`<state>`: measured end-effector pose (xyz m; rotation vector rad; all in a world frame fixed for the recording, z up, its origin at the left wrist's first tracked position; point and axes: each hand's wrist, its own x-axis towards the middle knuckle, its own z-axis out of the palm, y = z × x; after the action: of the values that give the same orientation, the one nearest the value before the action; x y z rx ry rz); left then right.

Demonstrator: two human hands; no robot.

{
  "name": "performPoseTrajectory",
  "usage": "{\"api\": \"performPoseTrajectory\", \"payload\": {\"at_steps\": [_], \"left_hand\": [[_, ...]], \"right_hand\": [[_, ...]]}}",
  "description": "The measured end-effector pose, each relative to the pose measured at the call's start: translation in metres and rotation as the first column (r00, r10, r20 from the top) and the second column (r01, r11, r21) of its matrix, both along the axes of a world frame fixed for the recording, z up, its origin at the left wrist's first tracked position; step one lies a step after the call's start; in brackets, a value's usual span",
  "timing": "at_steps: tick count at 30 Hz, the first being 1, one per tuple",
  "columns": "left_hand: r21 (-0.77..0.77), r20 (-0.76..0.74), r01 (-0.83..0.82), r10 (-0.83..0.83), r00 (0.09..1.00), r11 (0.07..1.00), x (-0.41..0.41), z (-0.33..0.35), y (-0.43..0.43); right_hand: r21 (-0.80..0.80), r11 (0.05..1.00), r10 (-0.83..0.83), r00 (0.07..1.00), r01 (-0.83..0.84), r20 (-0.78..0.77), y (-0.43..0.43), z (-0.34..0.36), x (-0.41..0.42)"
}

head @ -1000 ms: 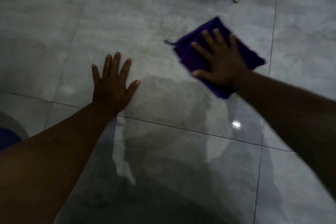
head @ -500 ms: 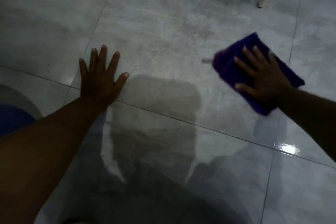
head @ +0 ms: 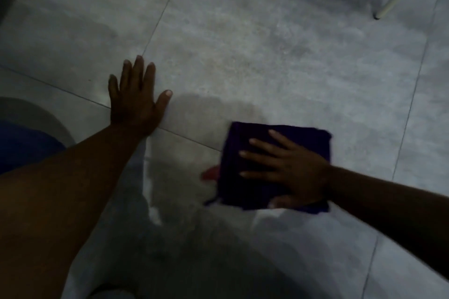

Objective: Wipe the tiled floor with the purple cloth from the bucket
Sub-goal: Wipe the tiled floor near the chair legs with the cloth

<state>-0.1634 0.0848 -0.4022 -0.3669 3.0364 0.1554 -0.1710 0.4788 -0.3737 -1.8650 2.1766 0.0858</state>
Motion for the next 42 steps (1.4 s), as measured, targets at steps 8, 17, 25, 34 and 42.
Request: {"api": "performPoseTrajectory", "payload": {"at_steps": [8, 17, 25, 34, 42], "left_hand": [[0.005, 0.028, -0.008, 0.008, 1.0, 1.0, -0.001, 0.003, 0.002], [0.122, -0.005, -0.026, 0.027, 1.0, 0.992, 0.007, 0.012, 0.009], [-0.004, 0.013, 0.161, -0.16, 0.987, 0.987, 0.01, 0.007, 0.065], [0.05, 0.005, 0.258, -0.258, 0.966, 0.965, 0.001, 0.007, 0.158], [-0.018, -0.021, 0.27, -0.27, 0.963, 0.963, 0.003, 0.004, 0.158]], "right_hand": [[0.027, 0.792, -0.606, 0.791, 0.61, -0.086, 0.004, 0.005, -0.135], [-0.046, 0.925, -0.38, 0.924, 0.378, -0.041, -0.149, -0.006, -0.033], [0.093, 0.958, -0.267, 0.962, 0.271, -0.051, 0.105, 0.012, -0.002], [0.03, 0.577, -0.808, 0.576, 0.816, -0.123, 0.041, 0.001, -0.085], [0.068, 0.922, -0.379, 0.924, 0.382, -0.053, 0.112, 0.001, 0.048]]}}
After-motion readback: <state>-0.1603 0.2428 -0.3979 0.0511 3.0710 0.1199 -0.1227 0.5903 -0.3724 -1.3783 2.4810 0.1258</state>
